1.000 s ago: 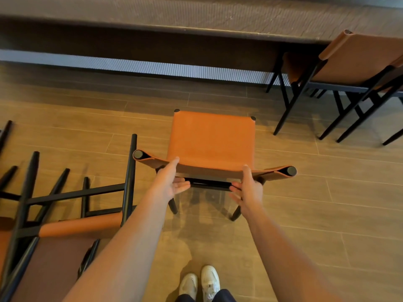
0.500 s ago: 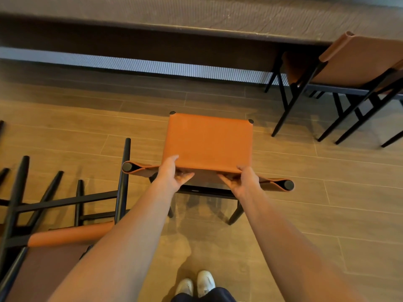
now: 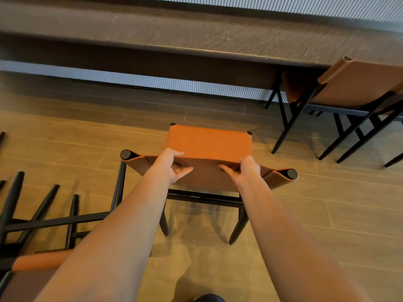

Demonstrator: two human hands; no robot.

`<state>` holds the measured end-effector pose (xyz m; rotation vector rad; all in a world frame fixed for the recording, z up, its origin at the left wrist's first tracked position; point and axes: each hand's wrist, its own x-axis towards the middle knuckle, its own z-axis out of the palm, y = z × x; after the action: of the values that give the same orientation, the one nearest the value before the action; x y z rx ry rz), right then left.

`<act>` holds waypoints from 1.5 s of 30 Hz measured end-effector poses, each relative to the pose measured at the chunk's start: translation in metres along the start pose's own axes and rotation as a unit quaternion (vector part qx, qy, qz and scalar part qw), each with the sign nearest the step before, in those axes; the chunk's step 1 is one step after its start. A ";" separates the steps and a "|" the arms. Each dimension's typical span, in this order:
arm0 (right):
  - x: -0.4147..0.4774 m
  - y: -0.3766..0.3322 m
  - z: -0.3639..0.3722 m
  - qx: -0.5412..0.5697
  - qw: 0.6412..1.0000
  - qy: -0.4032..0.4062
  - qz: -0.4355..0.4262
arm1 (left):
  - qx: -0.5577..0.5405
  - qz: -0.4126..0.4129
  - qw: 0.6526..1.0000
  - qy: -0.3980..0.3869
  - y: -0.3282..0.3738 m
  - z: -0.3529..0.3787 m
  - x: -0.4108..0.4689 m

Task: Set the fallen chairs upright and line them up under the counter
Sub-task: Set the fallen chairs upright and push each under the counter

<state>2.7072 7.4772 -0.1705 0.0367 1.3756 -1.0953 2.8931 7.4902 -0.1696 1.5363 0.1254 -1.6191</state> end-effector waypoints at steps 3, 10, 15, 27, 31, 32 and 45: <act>0.003 -0.012 0.012 -0.004 1.000 0.003 -0.001 | -0.002 0.003 1.000 -0.006 0.013 0.010 0.004; 0.015 -0.049 0.043 -0.002 1.000 -0.017 -0.016 | 0.008 0.036 0.997 -0.065 0.045 0.028 0.014; 0.029 -0.068 0.059 -0.015 0.999 -0.034 -0.028 | 0.020 0.052 0.996 -0.070 0.068 0.046 0.024; 0.065 -0.134 0.135 -0.065 0.997 -0.004 -0.041 | 0.045 0.058 0.996 -0.056 0.151 0.116 0.047; 0.077 -0.148 0.155 -0.069 0.996 0.018 -0.046 | 0.054 0.066 0.996 -0.029 0.167 0.140 0.062; 0.081 -0.152 0.159 -0.074 0.996 0.018 -0.046 | 0.054 0.072 0.996 -0.025 0.171 0.145 0.066; 0.126 -0.214 0.222 -0.158 0.986 -0.011 -0.041 | 0.071 0.063 0.995 -0.012 0.239 0.206 0.099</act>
<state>2.7158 7.1538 -0.0891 -0.2647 1.5280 -0.9298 2.9024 7.1689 -0.0925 1.5994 -0.1002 -1.5730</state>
